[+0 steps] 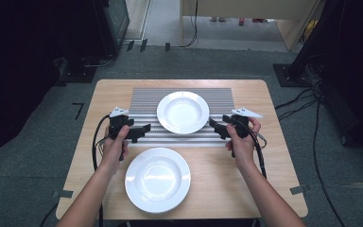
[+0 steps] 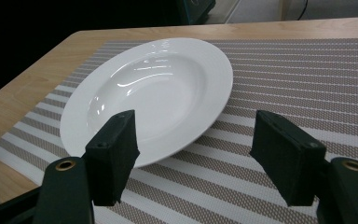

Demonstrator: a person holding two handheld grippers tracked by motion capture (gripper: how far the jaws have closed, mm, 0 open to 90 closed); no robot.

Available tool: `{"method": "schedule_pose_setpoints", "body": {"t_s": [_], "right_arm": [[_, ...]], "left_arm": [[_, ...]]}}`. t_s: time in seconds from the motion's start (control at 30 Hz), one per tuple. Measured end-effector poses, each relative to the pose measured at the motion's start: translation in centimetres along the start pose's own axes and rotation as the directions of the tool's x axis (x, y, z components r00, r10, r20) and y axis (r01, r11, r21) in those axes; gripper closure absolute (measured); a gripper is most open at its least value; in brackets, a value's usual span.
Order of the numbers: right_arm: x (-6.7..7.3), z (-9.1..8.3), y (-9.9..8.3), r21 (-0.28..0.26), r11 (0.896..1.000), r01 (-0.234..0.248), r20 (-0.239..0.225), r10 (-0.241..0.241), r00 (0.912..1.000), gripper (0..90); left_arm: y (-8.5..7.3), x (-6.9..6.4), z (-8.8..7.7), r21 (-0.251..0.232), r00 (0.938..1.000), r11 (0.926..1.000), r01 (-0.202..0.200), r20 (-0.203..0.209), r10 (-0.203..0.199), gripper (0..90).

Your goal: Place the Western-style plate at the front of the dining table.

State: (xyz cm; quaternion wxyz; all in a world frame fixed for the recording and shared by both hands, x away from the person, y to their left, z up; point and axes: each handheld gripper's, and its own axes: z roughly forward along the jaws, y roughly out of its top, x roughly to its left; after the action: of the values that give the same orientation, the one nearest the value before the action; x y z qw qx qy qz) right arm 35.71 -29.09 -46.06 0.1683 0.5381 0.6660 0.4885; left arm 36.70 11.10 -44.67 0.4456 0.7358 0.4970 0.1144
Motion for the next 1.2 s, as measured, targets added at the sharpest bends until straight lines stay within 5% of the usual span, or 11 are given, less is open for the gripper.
{"method": "schedule_pose_setpoints", "body": {"t_s": [0.67, 1.2], "right_arm": [[-1.5, -4.7, -3.1, 0.017, 0.999, -0.030, -0.010, 0.031, 0.9995, 31.3], [-3.7, -9.0, -6.1, 0.021, 0.997, -0.080, 0.006, 0.080, 0.9968, 31.0]], "left_arm": [[-4.3, 1.0, -4.4, -0.032, 0.9980, 0.9988, 0.038, -0.049, -0.040, 16.5], [-8.8, 2.7, -8.1, -0.036, 0.9905, 0.9956, 0.086, -0.104, -0.090, 16.5]]}}
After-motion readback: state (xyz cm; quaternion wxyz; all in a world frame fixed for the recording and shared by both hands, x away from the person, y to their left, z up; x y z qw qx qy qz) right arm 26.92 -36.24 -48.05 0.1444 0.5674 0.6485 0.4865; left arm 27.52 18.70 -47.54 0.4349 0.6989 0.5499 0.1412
